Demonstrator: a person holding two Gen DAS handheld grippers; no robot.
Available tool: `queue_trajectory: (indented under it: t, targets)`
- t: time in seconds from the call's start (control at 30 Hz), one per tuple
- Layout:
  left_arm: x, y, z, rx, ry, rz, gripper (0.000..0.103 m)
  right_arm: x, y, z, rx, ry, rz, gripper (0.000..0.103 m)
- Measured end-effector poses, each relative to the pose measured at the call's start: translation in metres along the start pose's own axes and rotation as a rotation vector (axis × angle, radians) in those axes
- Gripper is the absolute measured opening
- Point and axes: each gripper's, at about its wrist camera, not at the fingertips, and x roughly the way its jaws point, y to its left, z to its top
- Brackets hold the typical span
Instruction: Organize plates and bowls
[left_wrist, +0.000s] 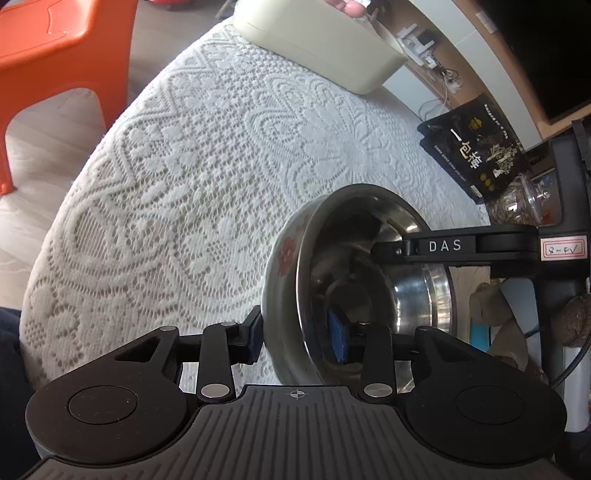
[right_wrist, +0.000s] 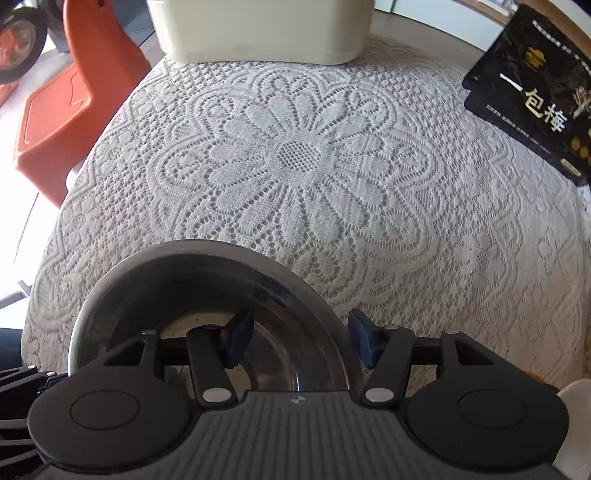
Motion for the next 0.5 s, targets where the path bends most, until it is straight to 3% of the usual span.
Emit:
queue_trajectory:
  t: [0.5]
  targets:
    - [-0.001,0.014,0.022,-0.007,-0.006,-0.015,0.044,0.0,0.003,0.0,0.022,-0.006,0.042,0.059]
